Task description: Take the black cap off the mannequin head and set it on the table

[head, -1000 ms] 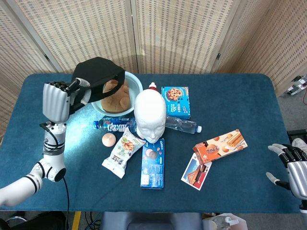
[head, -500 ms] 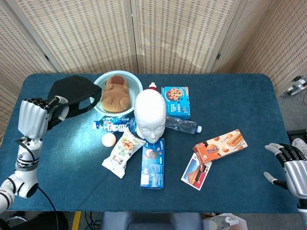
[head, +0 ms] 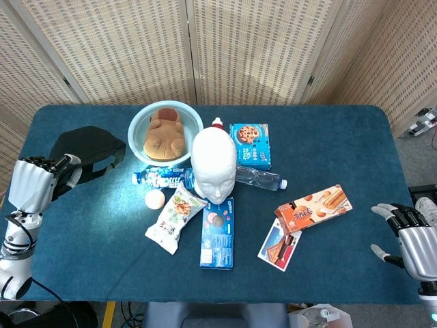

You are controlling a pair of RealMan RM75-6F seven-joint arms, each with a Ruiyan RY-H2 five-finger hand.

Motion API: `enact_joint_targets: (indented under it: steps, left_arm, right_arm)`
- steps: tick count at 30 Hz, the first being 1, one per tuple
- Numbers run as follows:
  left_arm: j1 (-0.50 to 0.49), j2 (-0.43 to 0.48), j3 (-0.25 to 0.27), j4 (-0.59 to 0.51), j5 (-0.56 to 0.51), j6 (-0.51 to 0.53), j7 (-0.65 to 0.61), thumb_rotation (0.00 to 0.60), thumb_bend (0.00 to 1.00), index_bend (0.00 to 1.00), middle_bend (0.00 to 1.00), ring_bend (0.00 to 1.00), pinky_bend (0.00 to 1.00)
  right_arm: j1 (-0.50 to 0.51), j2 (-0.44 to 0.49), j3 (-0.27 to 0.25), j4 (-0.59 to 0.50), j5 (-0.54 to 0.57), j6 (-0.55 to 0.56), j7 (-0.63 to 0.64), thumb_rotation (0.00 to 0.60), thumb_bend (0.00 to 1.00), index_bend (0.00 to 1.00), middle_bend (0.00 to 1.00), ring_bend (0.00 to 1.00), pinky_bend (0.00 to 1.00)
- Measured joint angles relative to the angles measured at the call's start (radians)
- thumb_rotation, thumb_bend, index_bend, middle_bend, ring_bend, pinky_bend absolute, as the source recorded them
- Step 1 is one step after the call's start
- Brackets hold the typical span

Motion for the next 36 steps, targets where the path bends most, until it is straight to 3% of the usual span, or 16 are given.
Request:
enact_joint_targets:
  steps: [11, 18, 36]
  left_arm:
    - [0.041, -0.001, 0.060, 0.029, 0.028, -0.009, -0.017, 0.600, 0.40, 0.62, 1.00, 1.00, 1.00]
    - [0.054, -0.054, 0.107, 0.110, 0.061, -0.036, -0.025, 0.600, 0.40, 0.62, 1.00, 1.00, 1.00]
    - [0.029, -0.221, 0.162, 0.305, 0.093, -0.115, -0.093, 0.600, 0.40, 0.62, 1.00, 1.00, 1.00]
  right_arm:
    - [0.001, -0.003, -0.003, 0.002, 0.000, 0.000, 0.002, 0.600, 0.08, 0.28, 0.26, 0.19, 0.23]
    - [-0.004, 0.001, -0.006, -0.006, -0.003, 0.007, -0.005, 0.600, 0.08, 0.28, 0.26, 0.19, 0.23]
    - [-0.012, 0.002, -0.009, -0.016, -0.001, 0.016, -0.015, 0.600, 0.08, 0.28, 0.26, 0.19, 0.23]
